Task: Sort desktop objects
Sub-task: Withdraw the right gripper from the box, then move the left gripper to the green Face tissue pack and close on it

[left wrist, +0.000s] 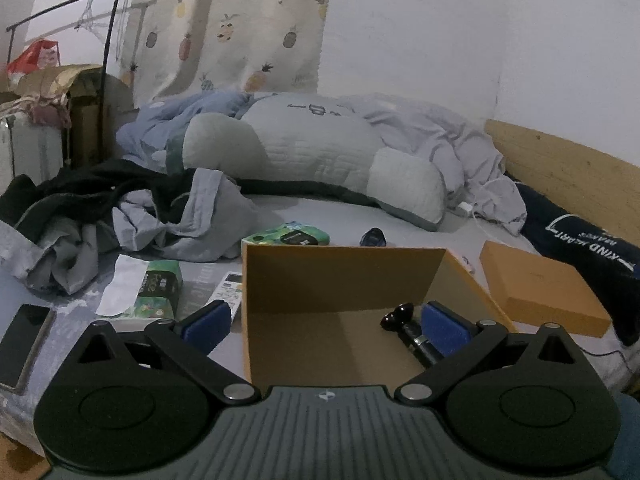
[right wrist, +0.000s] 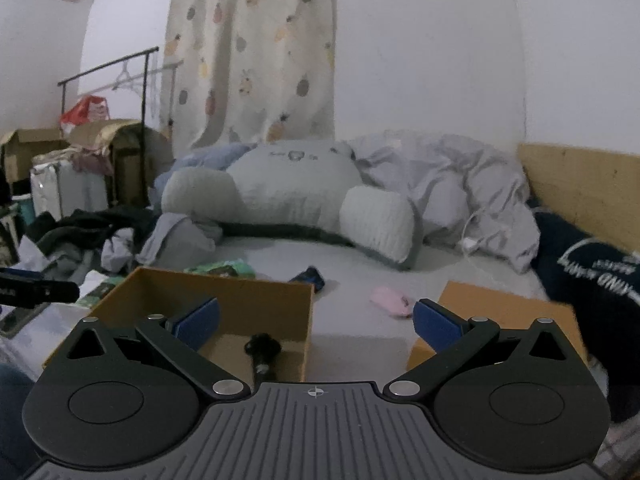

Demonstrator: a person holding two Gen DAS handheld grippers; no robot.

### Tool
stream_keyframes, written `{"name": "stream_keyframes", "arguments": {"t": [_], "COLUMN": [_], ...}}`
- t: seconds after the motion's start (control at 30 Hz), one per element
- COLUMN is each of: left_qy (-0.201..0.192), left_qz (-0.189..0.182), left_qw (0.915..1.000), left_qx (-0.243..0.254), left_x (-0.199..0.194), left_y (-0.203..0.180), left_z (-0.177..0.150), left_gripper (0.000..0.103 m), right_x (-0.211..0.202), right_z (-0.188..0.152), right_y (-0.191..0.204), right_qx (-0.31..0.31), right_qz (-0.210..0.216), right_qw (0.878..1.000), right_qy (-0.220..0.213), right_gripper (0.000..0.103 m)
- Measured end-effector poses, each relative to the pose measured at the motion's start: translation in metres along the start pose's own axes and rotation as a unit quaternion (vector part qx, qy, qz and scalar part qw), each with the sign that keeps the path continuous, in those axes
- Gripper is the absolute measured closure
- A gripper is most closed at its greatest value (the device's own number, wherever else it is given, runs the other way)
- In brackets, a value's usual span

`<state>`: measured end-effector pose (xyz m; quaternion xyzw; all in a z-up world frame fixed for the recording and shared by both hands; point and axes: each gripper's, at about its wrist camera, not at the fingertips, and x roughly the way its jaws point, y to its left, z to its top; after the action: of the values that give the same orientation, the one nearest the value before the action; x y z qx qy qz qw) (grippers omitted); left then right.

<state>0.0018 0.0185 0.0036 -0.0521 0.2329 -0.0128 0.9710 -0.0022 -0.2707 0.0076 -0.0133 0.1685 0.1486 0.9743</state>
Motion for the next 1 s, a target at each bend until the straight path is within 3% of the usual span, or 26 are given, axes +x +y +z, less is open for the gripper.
{"name": "stream_keyframes", "arguments": {"t": [0.63,1.0], "left_qy": [0.005,0.005], "left_qz": [0.008,0.042], "left_qw": [1.0,0.9991], "left_qx": [-0.003,0.006], "left_x": [0.001,0.006], "left_y": [0.004,0.016], "left_z": [-0.002,0.003], "left_gripper": [0.0,0.0], "right_x": [0.004,0.007], "right_z": [-0.011,-0.007], "right_y": [0.022,0.023], "right_qx": [-0.028,-0.006], "right_qz": [0.018,0.047], "right_qw": [0.999,0.997], "right_qy": [0.029,0.054], "right_gripper": [0.0,0.0]}}
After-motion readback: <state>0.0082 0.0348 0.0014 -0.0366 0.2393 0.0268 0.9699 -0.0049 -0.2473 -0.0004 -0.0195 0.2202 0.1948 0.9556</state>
